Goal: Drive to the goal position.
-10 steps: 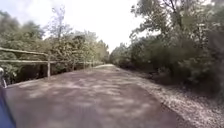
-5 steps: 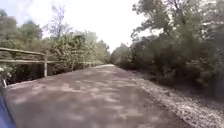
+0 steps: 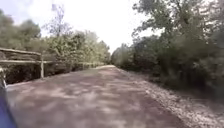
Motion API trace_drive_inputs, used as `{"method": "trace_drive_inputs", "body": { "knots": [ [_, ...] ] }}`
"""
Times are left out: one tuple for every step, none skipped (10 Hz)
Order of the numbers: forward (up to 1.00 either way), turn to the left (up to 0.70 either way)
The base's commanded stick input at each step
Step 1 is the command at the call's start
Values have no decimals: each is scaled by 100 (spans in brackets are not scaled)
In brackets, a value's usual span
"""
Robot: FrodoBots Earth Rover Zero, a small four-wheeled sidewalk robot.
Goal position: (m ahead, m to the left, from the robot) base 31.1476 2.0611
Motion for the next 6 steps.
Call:
{"method": "trace_drive_inputs", "body": {
  "knots": [
    [70, 0],
    [70, 0],
    [70, 0],
    [70, 0],
    [70, 8],
    [70, 23]
  ]
}}
